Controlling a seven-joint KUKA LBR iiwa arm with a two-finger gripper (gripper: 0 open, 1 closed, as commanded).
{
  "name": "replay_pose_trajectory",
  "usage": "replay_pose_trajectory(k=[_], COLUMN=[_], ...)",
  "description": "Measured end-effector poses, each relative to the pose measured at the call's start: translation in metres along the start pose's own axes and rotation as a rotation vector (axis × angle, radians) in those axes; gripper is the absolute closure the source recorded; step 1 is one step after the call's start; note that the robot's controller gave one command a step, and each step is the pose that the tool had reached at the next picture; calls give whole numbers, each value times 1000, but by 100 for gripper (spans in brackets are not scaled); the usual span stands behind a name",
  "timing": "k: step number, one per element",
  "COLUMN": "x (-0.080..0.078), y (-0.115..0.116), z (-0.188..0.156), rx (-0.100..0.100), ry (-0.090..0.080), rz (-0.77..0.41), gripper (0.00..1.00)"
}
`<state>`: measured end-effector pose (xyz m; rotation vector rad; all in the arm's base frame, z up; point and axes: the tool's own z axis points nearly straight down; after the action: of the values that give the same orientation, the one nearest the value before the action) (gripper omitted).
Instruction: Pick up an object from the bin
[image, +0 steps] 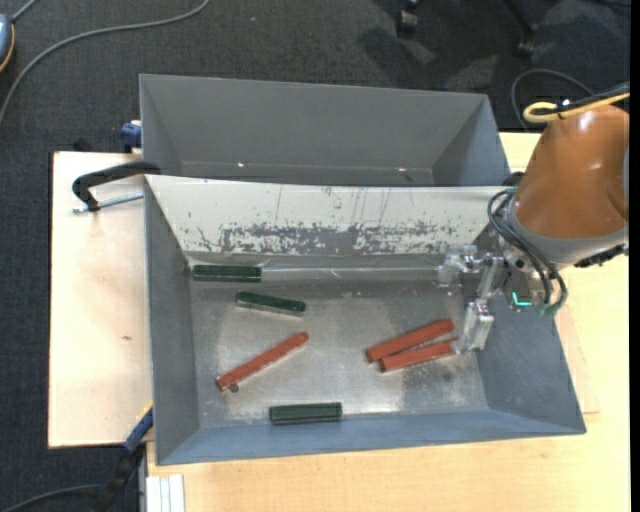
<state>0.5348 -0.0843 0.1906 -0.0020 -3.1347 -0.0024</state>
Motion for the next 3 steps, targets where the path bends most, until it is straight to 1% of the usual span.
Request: replay_pose_trajectory(k=[1, 2, 3], x=[6, 4, -69], y=[-4, -4, -18], z=[124, 120, 118], rx=[-1, 0, -2], ry=[-1, -6, -16], rz=[238, 236, 155], gripper=[0, 100, 100])
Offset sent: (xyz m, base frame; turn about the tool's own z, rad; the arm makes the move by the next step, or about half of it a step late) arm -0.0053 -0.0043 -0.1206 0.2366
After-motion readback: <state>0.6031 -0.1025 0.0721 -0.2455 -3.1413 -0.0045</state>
